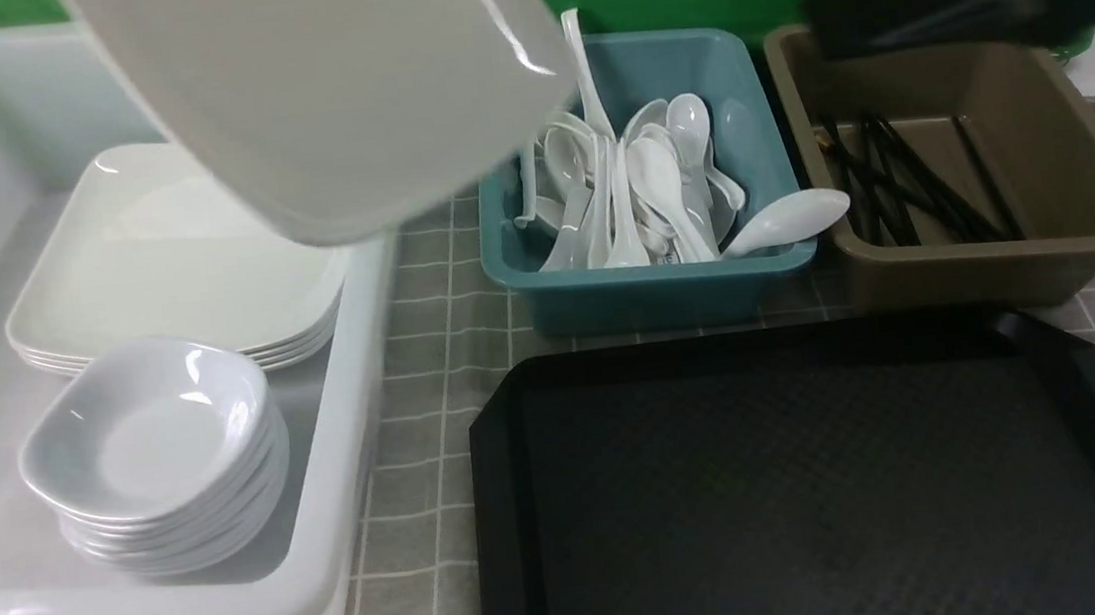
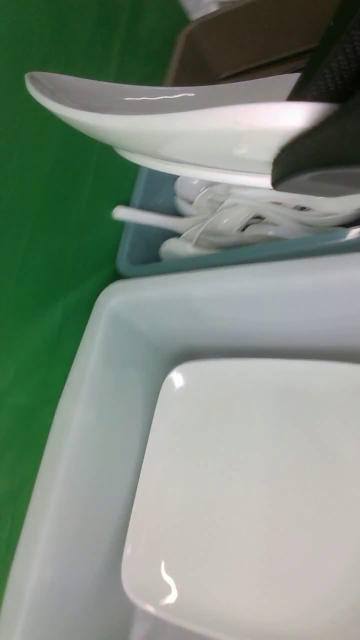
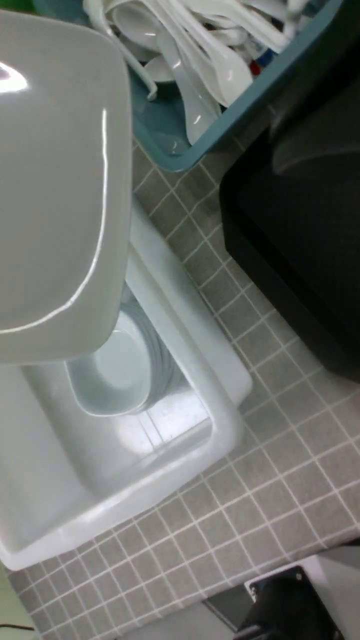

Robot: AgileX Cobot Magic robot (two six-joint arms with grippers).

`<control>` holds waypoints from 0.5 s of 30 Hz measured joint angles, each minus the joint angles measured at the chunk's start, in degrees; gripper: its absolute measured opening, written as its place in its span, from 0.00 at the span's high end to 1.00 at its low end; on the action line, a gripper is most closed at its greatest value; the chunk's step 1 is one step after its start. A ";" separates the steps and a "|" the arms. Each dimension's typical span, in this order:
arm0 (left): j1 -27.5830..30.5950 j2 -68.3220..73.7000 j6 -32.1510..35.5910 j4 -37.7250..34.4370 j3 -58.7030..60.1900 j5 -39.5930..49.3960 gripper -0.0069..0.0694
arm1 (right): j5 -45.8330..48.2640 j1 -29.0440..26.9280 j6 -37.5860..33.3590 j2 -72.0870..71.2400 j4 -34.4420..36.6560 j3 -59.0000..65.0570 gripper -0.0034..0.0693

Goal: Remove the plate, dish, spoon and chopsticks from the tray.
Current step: Use the left arm to put the plate into the large storage box on the left

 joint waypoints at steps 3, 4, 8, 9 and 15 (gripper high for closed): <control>7.12 0.00 2.34 -5.66 5.17 -3.79 0.87 | -2.38 4.44 2.39 5.26 -4.73 -4.61 0.92; 8.49 0.00 2.67 -7.19 6.98 -5.27 0.87 | -2.76 5.28 2.62 6.61 -5.30 -5.85 0.92; 11.66 0.00 4.85 -12.37 17.87 -15.60 0.87 | -3.58 9.02 3.13 12.40 -6.10 -10.79 0.92; 11.72 0.00 5.13 -13.14 19.55 -18.17 0.87 | -3.65 9.50 3.13 13.43 -6.16 -11.65 0.92; 11.72 2.00 9.19 -23.04 31.73 -32.31 0.87 | -6.94 12.53 2.70 19.39 -6.39 -16.28 0.92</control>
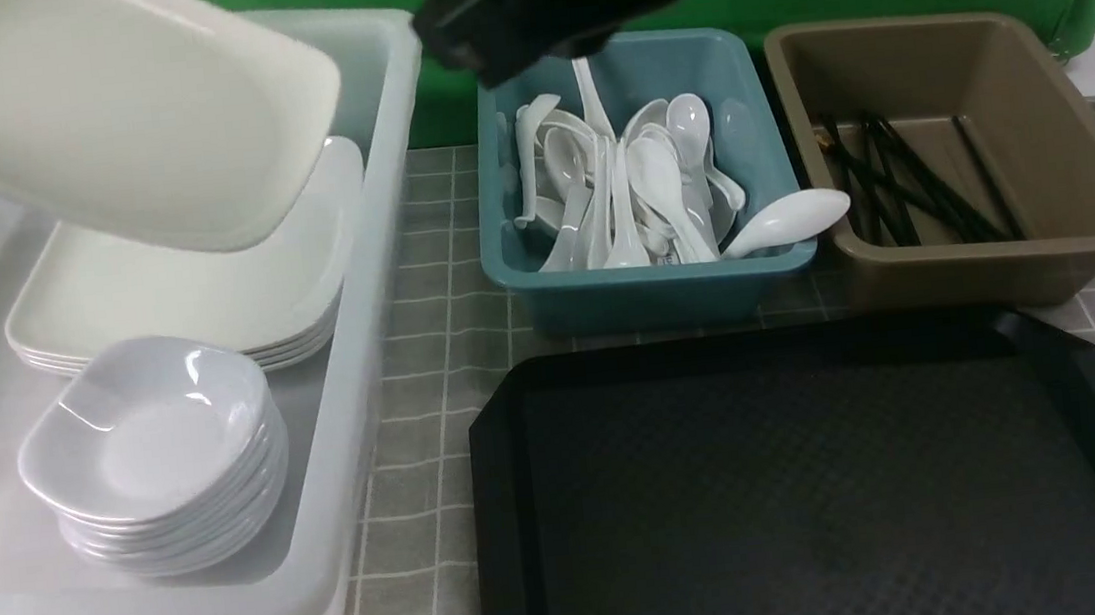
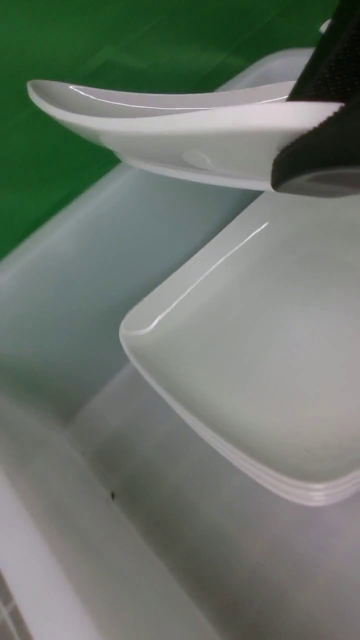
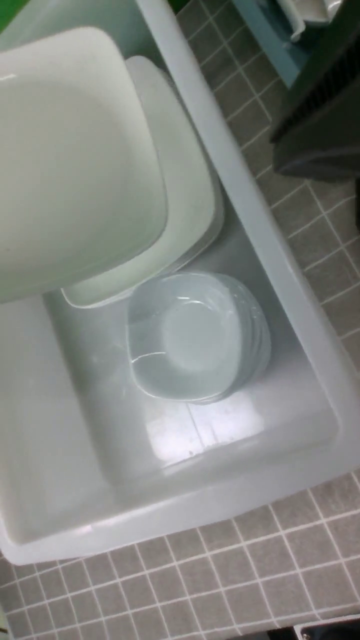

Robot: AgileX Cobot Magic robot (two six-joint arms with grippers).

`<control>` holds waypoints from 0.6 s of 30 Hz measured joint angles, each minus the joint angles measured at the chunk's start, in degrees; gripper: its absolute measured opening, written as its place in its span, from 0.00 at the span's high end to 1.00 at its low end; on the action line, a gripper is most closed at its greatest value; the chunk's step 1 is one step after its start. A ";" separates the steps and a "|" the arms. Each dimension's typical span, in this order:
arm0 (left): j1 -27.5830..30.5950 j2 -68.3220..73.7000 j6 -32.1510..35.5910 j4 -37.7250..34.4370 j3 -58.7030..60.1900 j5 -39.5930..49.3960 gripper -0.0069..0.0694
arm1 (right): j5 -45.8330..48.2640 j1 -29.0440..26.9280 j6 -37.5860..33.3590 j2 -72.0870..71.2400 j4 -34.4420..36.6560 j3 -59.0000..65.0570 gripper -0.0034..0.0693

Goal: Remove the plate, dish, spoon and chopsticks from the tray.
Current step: Use the left arm to put the plate into the large storage box on the left

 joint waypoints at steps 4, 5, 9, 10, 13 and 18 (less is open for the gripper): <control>0.00 3.79 2.65 -2.76 1.27 -2.35 0.87 | -3.12 1.00 -0.19 2.49 0.00 -0.29 0.92; 0.00 4.42 2.89 -3.15 1.27 -2.45 0.87 | -3.35 1.21 -0.19 2.83 -0.06 -0.29 0.92; 0.00 7.50 4.54 -5.64 1.32 -3.04 0.87 | -3.89 2.22 -0.24 4.24 -0.24 -0.30 0.92; 0.00 8.25 5.22 -6.41 1.32 -3.48 0.87 | -3.89 2.47 -0.24 4.25 -0.24 -0.30 0.92; 0.00 9.82 6.61 -7.26 1.32 -3.97 0.87 | -4.35 2.68 -0.24 4.25 -0.24 -0.35 0.92; 0.00 11.98 7.00 -7.79 1.32 -4.03 0.87 | -4.35 2.68 -0.24 4.25 -0.18 -0.35 0.92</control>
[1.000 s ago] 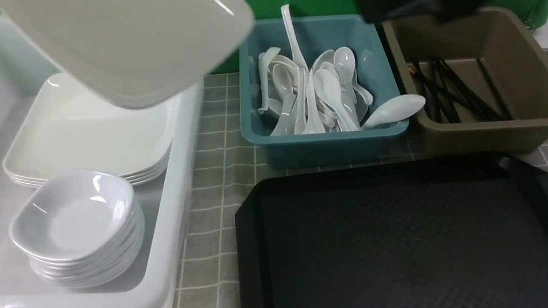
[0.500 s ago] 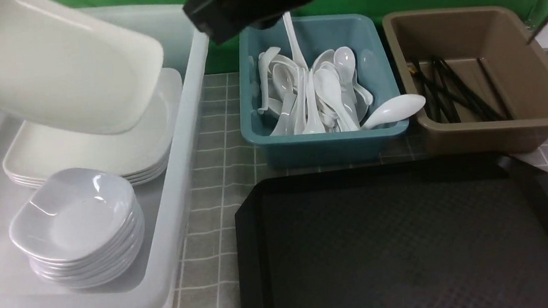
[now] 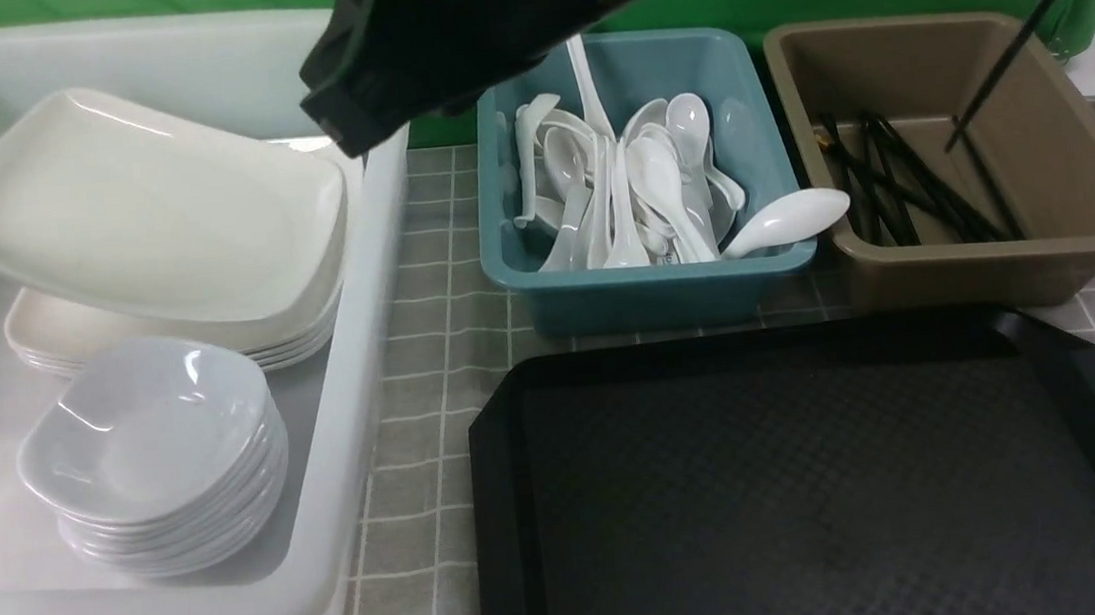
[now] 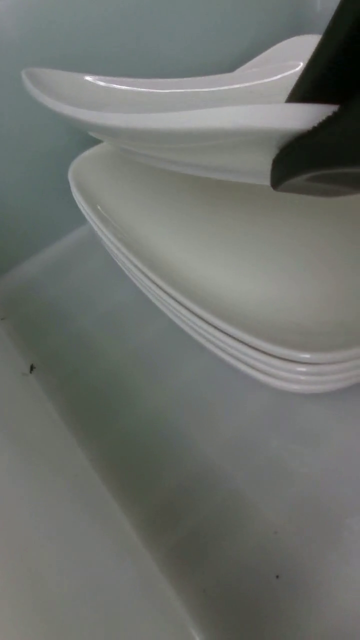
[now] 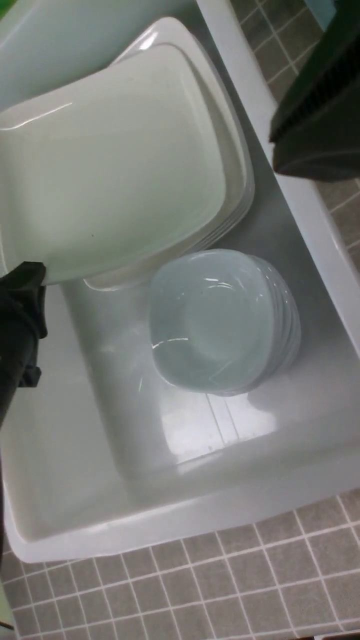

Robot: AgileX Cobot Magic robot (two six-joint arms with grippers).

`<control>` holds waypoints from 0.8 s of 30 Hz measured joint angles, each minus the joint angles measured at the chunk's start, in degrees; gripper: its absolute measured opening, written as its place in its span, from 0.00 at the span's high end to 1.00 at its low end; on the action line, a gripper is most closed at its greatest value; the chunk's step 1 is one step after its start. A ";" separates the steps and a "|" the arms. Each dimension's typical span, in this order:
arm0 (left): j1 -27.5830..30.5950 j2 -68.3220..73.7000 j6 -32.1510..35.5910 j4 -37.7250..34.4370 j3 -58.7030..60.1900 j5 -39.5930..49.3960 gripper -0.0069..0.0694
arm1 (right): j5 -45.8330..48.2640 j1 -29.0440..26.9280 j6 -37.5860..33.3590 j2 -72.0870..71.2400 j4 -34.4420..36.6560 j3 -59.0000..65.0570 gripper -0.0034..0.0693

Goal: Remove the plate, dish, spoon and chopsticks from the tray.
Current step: Use the left arm to put the plate into the large storage box on the left

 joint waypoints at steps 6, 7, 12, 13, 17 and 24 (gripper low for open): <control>0.00 2.06 0.88 -0.26 0.00 0.49 0.77 | 0.00 0.00 0.06 0.00 0.06 0.00 0.92; 0.00 2.15 0.88 -0.26 0.00 0.49 0.77 | 0.06 0.00 0.14 0.00 0.06 0.00 0.92; 0.00 2.40 0.92 2.16 0.00 2.65 0.52 | 1.53 0.00 1.10 0.00 0.06 0.00 0.92; 0.00 2.40 0.92 3.58 0.00 3.61 0.48 | 2.20 0.00 1.15 0.00 0.06 0.00 0.92; 0.57 1.80 0.64 8.69 0.00 7.15 0.36 | 4.56 0.00 1.41 0.00 0.20 0.00 0.91; 2.39 -3.43 -0.48 12.88 0.00 8.33 0.31 | 6.65 0.00 2.74 -1.13 0.20 0.00 0.91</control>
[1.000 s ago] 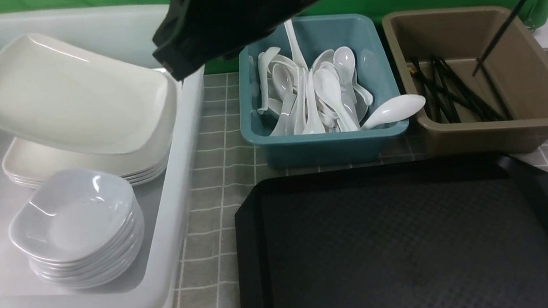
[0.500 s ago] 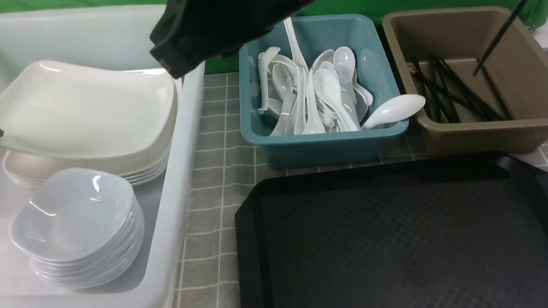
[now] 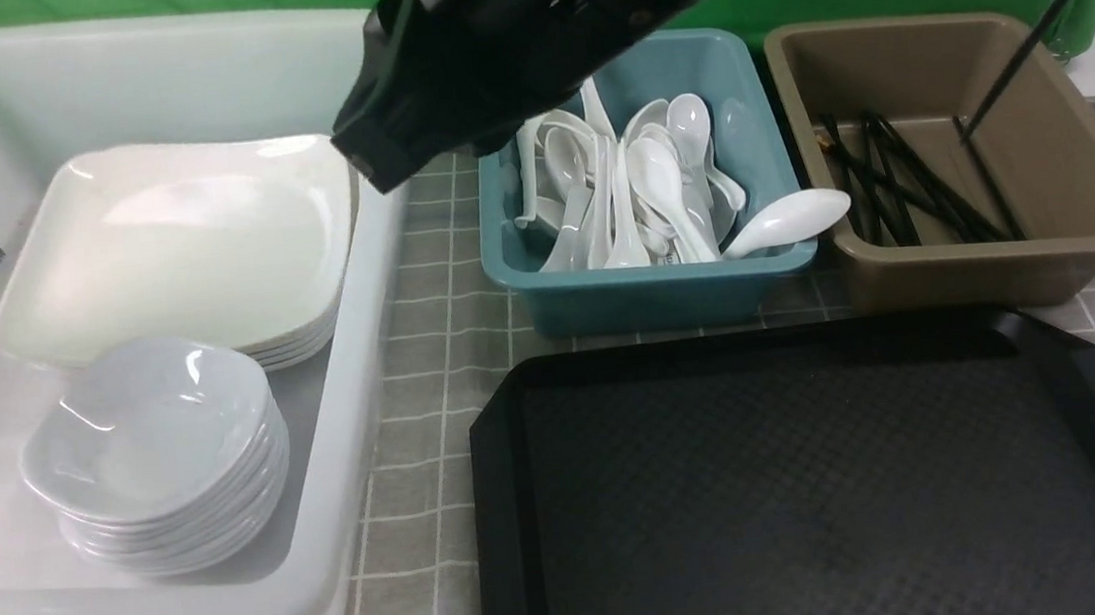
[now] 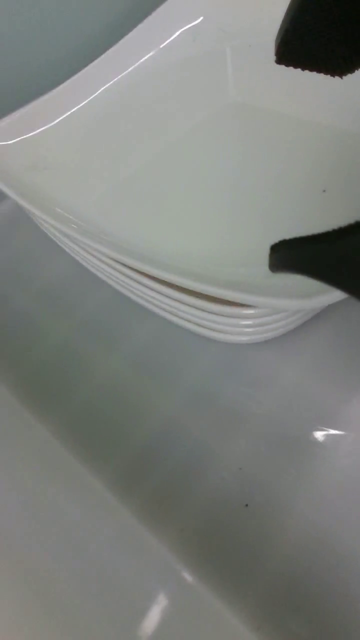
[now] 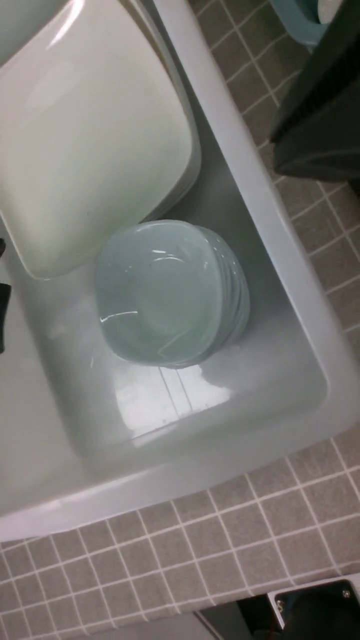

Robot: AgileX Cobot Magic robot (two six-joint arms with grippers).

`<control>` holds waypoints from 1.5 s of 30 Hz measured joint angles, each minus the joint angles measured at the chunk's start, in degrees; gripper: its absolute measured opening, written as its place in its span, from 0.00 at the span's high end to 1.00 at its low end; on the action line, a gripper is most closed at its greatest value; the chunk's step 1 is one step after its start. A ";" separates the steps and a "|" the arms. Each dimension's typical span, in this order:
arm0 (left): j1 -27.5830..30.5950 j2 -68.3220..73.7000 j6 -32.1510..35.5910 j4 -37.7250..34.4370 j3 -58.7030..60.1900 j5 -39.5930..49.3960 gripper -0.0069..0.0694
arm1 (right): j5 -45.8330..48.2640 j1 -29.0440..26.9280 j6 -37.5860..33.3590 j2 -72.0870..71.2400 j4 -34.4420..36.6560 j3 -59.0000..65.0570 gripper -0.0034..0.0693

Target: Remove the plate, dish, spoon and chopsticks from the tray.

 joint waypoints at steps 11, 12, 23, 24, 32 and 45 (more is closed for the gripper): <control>-3.43 -11.58 8.11 0.80 0.00 15.19 0.76 | 0.99 0.00 1.19 -6.29 -3.41 0.00 0.91; -4.70 -13.85 9.30 0.85 0.00 16.72 0.82 | 0.99 0.00 2.29 -7.25 -4.86 0.00 0.91; -30.34 -41.74 5.15 13.27 3.29 26.75 0.91 | 12.70 0.00 18.15 -24.81 -35.42 3.23 0.91; -31.93 -44.11 3.58 15.24 4.67 26.78 0.91 | 12.48 0.00 19.64 -27.28 -36.83 5.16 0.91; -36.75 -69.84 -4.79 18.60 25.71 15.91 0.91 | -4.82 0.00 29.35 -54.35 -39.63 34.39 0.91; -36.75 -90.50 -7.98 18.91 45.36 -4.96 0.91 | -33.01 0.00 43.92 -95.55 -49.80 77.46 0.91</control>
